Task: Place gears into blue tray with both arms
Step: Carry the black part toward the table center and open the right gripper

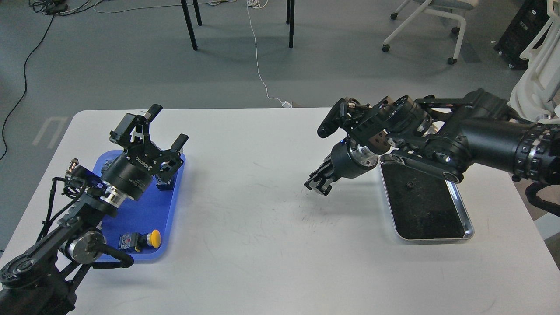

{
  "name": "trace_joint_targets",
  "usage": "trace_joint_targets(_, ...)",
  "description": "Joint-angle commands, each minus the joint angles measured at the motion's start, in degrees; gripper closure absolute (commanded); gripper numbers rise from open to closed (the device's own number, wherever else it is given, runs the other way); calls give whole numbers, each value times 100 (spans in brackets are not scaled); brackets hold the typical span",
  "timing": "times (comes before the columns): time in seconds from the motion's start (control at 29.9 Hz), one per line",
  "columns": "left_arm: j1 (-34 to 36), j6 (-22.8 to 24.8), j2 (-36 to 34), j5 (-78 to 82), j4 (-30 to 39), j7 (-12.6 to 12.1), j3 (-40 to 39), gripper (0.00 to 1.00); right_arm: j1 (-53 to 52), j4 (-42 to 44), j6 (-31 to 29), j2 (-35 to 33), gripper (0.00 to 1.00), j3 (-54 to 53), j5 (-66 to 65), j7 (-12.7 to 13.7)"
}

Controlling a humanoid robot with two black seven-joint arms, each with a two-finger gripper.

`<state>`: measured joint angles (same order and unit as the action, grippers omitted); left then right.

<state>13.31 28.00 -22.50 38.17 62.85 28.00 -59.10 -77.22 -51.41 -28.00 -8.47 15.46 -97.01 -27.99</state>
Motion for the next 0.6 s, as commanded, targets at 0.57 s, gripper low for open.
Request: trace_joint_targets(0.57,-39,0,-61,-20,-1,0,-32,2,533,536,0,847,83,53,-2,-1)
